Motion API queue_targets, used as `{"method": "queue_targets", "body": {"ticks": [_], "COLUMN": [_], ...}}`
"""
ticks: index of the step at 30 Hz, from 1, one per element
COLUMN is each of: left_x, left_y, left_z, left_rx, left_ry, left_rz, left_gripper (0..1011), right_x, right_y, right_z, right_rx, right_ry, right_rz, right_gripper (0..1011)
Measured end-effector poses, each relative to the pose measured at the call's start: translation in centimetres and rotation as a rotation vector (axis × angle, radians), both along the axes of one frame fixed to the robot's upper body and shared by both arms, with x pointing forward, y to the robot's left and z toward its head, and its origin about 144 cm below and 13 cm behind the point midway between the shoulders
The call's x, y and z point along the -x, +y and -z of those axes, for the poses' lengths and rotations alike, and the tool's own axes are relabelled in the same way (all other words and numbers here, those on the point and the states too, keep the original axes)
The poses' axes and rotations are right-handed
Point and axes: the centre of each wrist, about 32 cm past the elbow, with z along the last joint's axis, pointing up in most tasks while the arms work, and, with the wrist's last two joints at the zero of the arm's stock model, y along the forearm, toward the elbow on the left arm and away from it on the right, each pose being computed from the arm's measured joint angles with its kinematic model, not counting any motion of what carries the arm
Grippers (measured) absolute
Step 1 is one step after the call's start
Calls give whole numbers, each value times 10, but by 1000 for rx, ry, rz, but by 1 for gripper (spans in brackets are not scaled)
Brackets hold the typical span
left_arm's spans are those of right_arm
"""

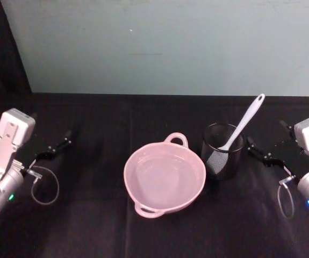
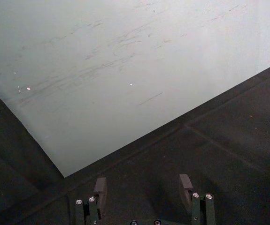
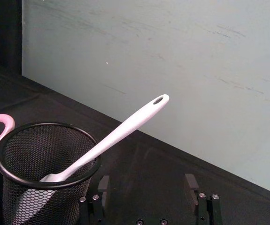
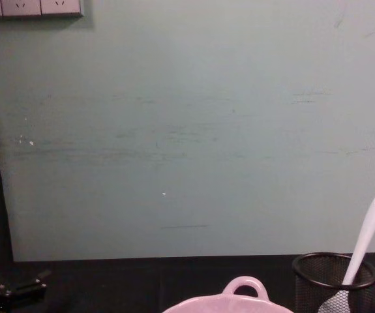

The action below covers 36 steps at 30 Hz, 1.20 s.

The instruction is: Use the one hand to pick up the spoon and stir the clear water in the bowl.

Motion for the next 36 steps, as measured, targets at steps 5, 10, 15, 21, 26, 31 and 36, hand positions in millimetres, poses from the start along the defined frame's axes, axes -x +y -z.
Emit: {"method": "queue_targets", "body": {"ticks": [5, 10, 15, 21, 26, 31, 36], "left_x": [0, 0, 0, 0, 0, 0, 0], "left_y": [0, 0, 0, 0, 0, 0, 0], "left_z": [0, 0, 0, 0, 0, 0, 0], "left_rx": [0, 0, 0, 0, 0, 0, 0], "left_ry": [0, 0, 0, 0, 0, 0, 0], "left_rz": [0, 0, 0, 0, 0, 0, 0], "left_gripper": [1005, 1005, 1005, 1005, 1005, 1005, 1005], "right_x": [0, 0, 0, 0, 0, 0, 0], "right_y": [0, 0, 0, 0, 0, 0, 0], "right_z": [0, 0, 0, 0, 0, 0, 0], "right_rx": [0, 0, 0, 0, 0, 0, 0], "right_ry": [0, 0, 0, 0, 0, 0, 0], "right_rz": [0, 0, 0, 0, 0, 0, 0], "right_gripper": [1003, 1003, 1002, 1003, 1003, 1003, 1002]}}
